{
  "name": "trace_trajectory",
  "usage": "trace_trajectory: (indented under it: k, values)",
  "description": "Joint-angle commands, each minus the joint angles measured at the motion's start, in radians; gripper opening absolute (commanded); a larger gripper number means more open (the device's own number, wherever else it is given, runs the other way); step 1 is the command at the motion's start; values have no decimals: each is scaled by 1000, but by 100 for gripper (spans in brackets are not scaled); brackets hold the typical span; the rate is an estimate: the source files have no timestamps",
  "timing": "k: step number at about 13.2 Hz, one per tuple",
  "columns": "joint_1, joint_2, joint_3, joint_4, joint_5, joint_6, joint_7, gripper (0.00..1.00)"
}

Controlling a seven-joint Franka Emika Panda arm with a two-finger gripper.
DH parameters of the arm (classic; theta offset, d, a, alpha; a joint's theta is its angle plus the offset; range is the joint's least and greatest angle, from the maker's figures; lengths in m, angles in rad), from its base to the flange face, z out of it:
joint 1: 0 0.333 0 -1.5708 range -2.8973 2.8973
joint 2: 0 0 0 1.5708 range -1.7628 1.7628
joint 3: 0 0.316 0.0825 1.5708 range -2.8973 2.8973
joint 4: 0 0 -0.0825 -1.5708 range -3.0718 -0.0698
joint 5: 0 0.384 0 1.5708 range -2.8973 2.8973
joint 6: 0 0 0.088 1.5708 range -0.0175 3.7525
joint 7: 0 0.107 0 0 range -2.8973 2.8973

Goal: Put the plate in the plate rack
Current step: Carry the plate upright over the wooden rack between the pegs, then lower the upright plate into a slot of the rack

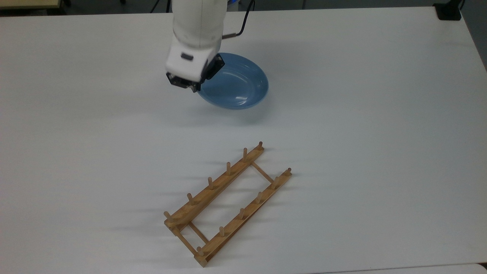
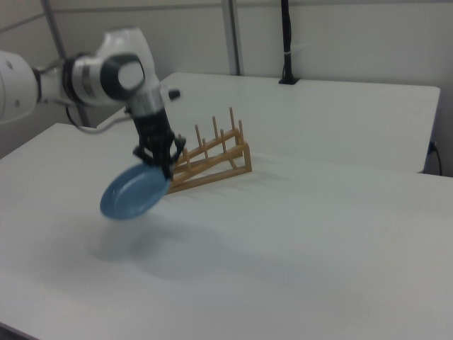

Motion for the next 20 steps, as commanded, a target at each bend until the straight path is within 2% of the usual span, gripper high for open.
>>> trace_trajectory:
  k: [1,3,6,8,10,12,14,15,17,18,20]
  values:
    - [12,-5,-2,155,7,-40,201,0]
    - [11,1,-2,204,3,-1,279,0]
    - [12,1,-4,215,-9,158,472,0]
    - [27,6,-4,213,-64,255,587,0]
    - [40,16,-4,212,-167,330,687,0]
    - [60,49,-4,210,-316,430,833,0]
    - [72,72,-4,206,-461,464,951,0]
    - [76,95,-4,206,-559,480,1042,0]
    - [84,127,-4,204,-688,490,1156,0]
    - [93,145,-4,203,-732,490,1190,0]
    - [106,156,-4,196,-761,490,1197,0]
